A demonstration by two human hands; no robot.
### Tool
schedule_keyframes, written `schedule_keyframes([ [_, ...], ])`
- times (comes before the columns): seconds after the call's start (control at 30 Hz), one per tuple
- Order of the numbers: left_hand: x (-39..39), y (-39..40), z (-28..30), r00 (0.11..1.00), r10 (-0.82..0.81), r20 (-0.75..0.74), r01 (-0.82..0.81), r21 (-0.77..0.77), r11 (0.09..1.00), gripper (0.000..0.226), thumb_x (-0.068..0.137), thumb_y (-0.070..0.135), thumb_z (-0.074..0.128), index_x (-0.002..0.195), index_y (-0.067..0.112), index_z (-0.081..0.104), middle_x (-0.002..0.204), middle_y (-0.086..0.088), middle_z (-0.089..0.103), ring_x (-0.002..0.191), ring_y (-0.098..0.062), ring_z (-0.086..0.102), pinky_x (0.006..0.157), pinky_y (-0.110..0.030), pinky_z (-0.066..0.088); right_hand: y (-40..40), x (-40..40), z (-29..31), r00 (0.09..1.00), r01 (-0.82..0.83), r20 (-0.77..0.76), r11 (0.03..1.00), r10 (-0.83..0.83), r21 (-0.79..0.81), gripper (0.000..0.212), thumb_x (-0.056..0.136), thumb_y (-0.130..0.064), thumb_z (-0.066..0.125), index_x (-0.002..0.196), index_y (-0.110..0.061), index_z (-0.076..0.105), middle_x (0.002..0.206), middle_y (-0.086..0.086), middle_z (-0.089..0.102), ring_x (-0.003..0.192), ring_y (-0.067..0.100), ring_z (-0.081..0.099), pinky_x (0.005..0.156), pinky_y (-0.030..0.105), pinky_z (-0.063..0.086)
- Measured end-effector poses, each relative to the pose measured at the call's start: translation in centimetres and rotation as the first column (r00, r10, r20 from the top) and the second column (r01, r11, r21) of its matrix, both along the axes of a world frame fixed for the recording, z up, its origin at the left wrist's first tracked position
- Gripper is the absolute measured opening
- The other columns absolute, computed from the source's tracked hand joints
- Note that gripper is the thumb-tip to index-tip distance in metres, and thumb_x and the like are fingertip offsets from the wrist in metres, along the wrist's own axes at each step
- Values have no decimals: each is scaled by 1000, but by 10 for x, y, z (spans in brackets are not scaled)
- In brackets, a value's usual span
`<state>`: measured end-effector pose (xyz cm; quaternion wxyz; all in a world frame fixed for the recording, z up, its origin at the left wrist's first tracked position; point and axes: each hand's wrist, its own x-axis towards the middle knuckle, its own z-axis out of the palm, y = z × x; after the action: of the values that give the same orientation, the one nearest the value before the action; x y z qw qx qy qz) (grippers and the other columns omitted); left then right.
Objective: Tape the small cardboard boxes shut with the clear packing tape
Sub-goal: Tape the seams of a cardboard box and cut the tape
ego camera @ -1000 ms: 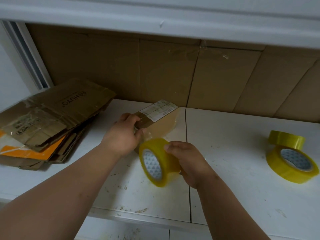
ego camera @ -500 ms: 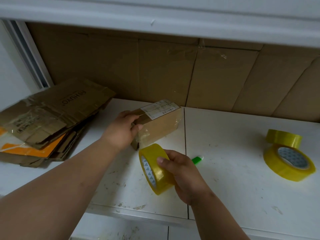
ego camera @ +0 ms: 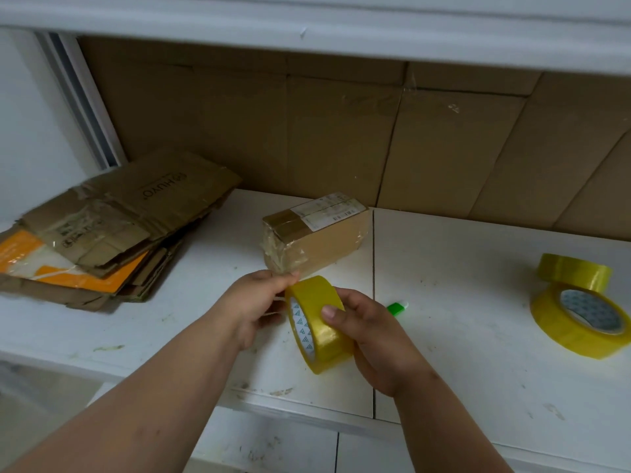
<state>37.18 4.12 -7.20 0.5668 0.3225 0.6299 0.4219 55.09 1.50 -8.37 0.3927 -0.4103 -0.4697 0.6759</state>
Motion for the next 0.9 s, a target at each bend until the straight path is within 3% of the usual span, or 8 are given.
schedule_keyframes([
  [0.13, 7, -1, 4, 980, 146, 131, -147, -6, 989, 8, 86, 13, 73, 84, 11, 66, 84, -10, 66, 71, -21, 60, 64, -30, 50, 2, 15, -1, 982, -76, 179, 994, 62, 73, 46, 82, -37, 71, 126, -24, 64, 115, -1, 72, 105, 14, 68, 98, 36, 52],
  [0.2, 10, -2, 4, 973, 184, 138, -186, 5, 983, 8, 86, 11, 73, 82, 10, 66, 84, -11, 67, 71, -22, 61, 64, -31, 50, 9, 27, -4, 938, 0, 342, 989, -50, 145, 33, 92, -32, 65, 125, -26, 65, 118, -5, 69, 97, -1, 66, 97, 24, 49],
  [0.27, 12, -3, 5, 968, 209, 139, -213, 15, 977, 7, 86, 12, 73, 83, 9, 67, 85, -11, 69, 73, -22, 62, 65, -31, 51, 20, 41, -9, 709, -23, 677, 953, -196, 301, 37, 94, -13, 56, 128, -29, 62, 132, -8, 59, 104, -7, 57, 96, 15, 41],
  [0.37, 14, -6, 3, 960, 235, 150, -240, 19, 971, 8, 86, 13, 73, 90, 7, 69, 92, -13, 71, 80, -24, 64, 67, -31, 53, 33, 58, -26, 189, -313, 962, 917, -196, 248, 65, 86, -5, 48, 141, -39, 47, 150, -17, 38, 138, 9, 31, 114, 35, 21],
  [0.53, 16, -10, 3, 939, 279, 200, -284, -2, 959, 22, 86, 13, 74, 105, 5, 68, 100, -15, 72, 85, -24, 66, 63, -31, 51, 40, 67, -35, -19, -387, 951, 879, -310, 279, 38, 95, -16, 48, 124, -39, 57, 121, -11, 55, 117, 17, 47, 101, 39, 27],
  [0.63, 18, -11, 3, 925, 307, 226, -312, -15, 950, 24, 85, 10, 74, 107, 4, 68, 102, -15, 72, 87, -24, 66, 64, -31, 52, 43, 68, -30, -16, -396, 938, 863, -347, 313, 26, 100, -23, 42, 120, -31, 58, 110, -6, 54, 103, 17, 54, 93, 37, 31],
  [0.8, 21, -12, 0, 901, 350, 256, -356, -25, 934, 24, 82, 7, 74, 105, 4, 69, 107, -16, 72, 95, -27, 67, 65, -32, 52, 51, 56, 5, 375, -296, 840, 808, -392, 509, 29, 104, -25, 41, 124, -21, 61, 110, 4, 54, 92, 25, 59, 89, 38, 48],
  [0.9, 22, -12, -3, 894, 371, 251, -377, -25, 926, 19, 83, 8, 74, 101, 6, 69, 110, -17, 71, 107, -30, 65, 71, -35, 53, 57, 38, 34, 366, -406, 842, 746, -397, 528, 32, 104, -28, 41, 128, -28, 62, 112, 4, 54, 100, 24, 57, 94, 41, 46],
])
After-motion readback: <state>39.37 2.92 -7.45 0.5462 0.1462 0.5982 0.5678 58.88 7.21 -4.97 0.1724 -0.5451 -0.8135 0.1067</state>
